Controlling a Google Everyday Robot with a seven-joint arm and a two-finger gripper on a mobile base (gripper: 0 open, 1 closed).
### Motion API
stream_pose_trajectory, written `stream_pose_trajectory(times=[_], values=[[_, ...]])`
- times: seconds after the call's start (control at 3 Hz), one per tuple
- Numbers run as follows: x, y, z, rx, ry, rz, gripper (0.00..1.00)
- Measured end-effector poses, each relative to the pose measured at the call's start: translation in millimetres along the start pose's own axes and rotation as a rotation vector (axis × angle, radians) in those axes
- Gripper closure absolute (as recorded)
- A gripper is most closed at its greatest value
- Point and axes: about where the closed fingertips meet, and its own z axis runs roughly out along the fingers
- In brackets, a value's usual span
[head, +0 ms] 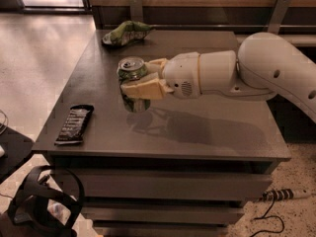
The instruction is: Move green can near rxbar chocolate
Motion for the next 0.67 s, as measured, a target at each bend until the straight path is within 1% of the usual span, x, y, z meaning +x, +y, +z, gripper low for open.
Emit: stream_pose_trajectory(times=[0.33,0.67], values=[[3,14,17,-0.015,0.013,-0.030,1.00],[7,25,28,-0.043,-0.017,-0.054,1.00]])
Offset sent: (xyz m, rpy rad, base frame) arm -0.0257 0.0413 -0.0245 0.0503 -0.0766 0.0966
